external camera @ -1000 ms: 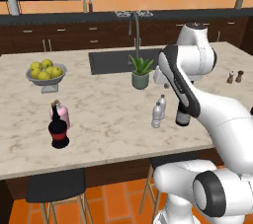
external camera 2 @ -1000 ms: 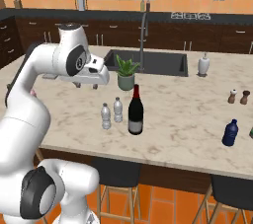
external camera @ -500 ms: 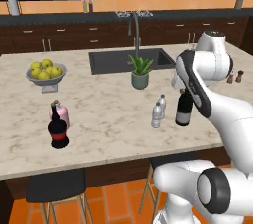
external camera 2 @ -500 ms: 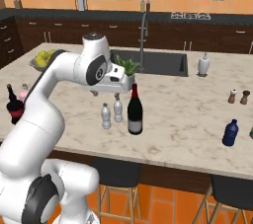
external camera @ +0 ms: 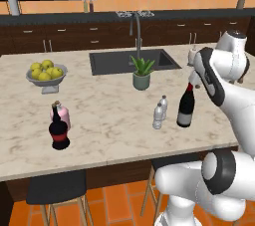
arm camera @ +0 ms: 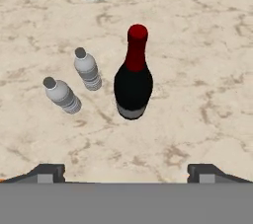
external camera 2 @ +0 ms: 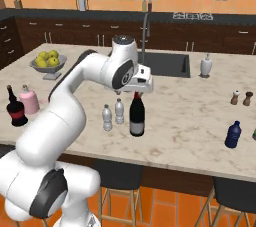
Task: Move the plastic bottles in the middle to the plastics group, and the glass bottles in the middle to the glass group.
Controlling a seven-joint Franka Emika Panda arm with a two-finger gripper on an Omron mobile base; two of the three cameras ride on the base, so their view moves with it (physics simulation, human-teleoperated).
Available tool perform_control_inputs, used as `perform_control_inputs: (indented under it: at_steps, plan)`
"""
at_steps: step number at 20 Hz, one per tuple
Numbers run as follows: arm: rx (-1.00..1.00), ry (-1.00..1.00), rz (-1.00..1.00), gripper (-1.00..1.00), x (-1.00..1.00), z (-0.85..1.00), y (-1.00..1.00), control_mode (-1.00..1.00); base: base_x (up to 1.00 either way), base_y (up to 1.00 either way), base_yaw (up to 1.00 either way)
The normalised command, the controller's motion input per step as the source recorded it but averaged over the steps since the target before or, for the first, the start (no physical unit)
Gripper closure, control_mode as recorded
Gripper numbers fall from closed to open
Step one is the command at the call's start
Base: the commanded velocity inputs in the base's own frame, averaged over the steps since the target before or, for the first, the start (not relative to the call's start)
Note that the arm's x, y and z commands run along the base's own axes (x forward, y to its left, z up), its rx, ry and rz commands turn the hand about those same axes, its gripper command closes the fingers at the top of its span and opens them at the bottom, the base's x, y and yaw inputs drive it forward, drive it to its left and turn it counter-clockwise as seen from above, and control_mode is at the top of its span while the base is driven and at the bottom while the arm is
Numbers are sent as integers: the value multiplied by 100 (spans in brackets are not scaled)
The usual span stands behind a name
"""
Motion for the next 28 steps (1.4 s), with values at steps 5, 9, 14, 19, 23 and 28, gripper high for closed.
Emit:
perform_control_inputs:
  at_steps: [5,9,14,19,23,28]
  plan:
    - [-1,5,8,-100,57,-3,-2,-100,0,0,0]
    - [-11,16,3,-100,30,-31,14,-100,0,0,0]
    - [-1,0,1,-100,16,-45,4,-100,0,0,0]
    - [0,-8,0,-100,13,-35,1,-100,0,0,0]
    - [0,-8,0,-100,16,-26,0,-100,0,0,0]
    - [0,-2,0,-100,7,-16,0,-100,0,0,0]
